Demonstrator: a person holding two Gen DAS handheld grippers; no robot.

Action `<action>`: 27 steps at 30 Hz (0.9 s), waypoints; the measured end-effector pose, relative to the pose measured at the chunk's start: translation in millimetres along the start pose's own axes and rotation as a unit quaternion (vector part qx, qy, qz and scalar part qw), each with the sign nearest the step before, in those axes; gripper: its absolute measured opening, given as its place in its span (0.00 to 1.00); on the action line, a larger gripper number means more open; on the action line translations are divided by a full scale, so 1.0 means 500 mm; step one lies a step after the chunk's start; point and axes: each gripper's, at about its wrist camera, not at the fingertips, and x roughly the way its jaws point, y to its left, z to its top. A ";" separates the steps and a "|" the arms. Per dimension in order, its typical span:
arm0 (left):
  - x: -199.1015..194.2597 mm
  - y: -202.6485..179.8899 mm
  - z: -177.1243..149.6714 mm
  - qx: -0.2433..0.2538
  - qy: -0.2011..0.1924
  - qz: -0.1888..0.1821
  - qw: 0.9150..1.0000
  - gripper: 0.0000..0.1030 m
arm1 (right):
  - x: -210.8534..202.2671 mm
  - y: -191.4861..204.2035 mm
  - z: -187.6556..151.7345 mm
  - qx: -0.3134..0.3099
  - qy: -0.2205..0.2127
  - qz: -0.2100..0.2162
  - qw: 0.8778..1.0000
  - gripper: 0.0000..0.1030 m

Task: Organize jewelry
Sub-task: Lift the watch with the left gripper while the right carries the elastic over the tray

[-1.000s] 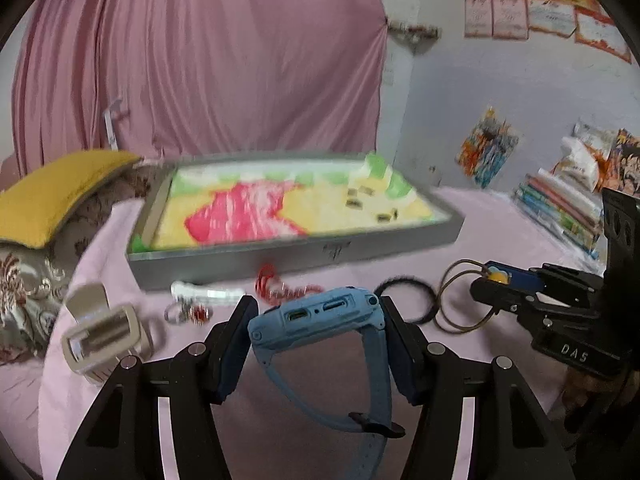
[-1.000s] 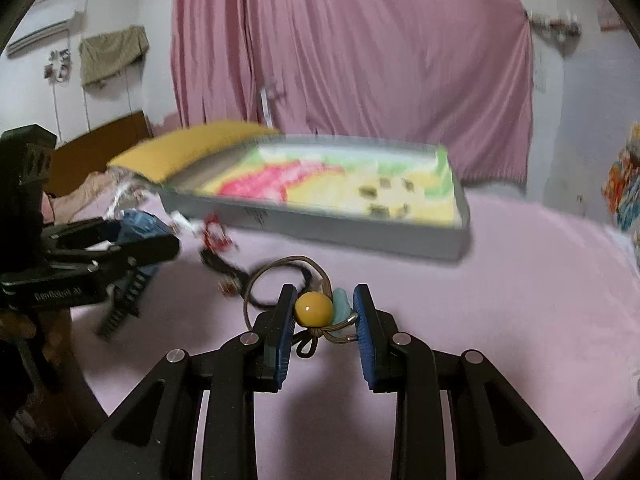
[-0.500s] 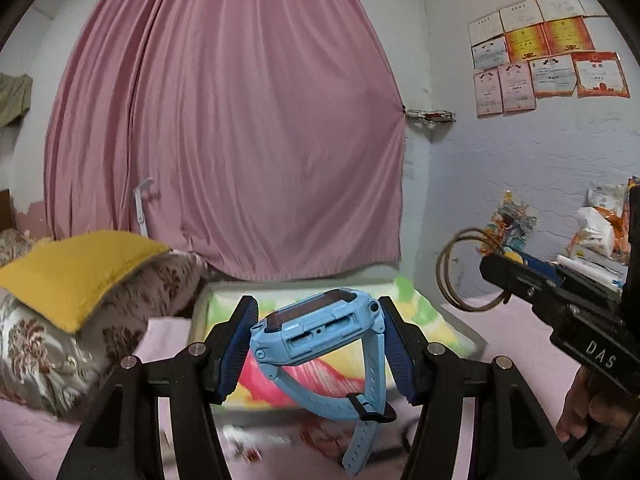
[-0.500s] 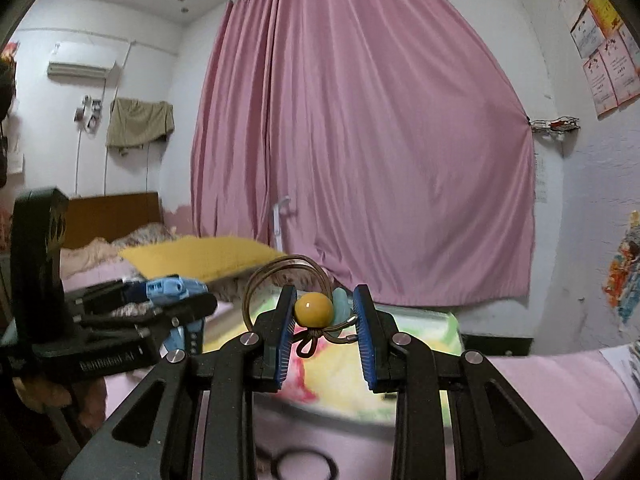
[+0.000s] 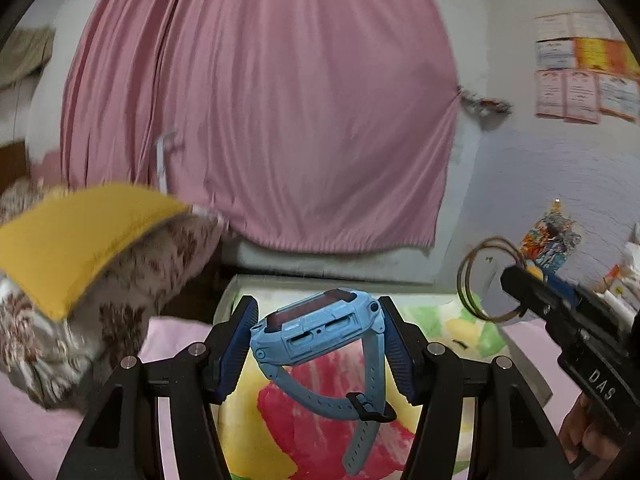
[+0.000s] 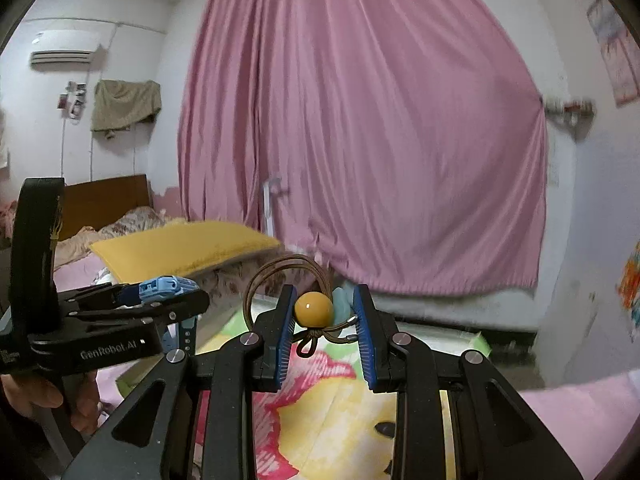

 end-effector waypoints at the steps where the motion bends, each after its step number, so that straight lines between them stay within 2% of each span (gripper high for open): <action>1: 0.010 0.005 -0.002 -0.004 0.013 0.001 1.000 0.56 | 0.016 -0.007 -0.008 0.003 0.017 -0.002 1.000 0.25; 6: 0.056 0.022 -0.026 -0.010 0.082 0.006 0.997 0.56 | 0.079 -0.047 -0.060 0.039 0.103 0.010 0.994 0.25; 10: 0.079 0.029 -0.039 -0.010 0.113 -0.004 0.993 0.56 | 0.123 -0.065 -0.093 0.053 0.157 0.021 0.986 0.25; 14: 0.094 0.026 -0.047 0.003 0.131 -0.005 0.991 0.52 | 0.148 -0.069 -0.119 0.056 0.193 0.027 0.979 0.25; 16: 0.101 0.017 -0.052 0.014 0.145 -0.007 0.989 0.39 | 0.151 -0.067 -0.136 0.056 0.206 0.030 0.977 0.25; 19: 0.109 0.011 -0.056 0.028 0.152 -0.003 0.988 0.39 | 0.155 -0.058 -0.143 0.055 0.221 0.033 0.973 0.25; 27: 0.106 0.006 -0.054 0.031 0.154 -0.006 0.988 0.40 | 0.153 -0.050 -0.138 0.056 0.225 0.034 0.972 0.25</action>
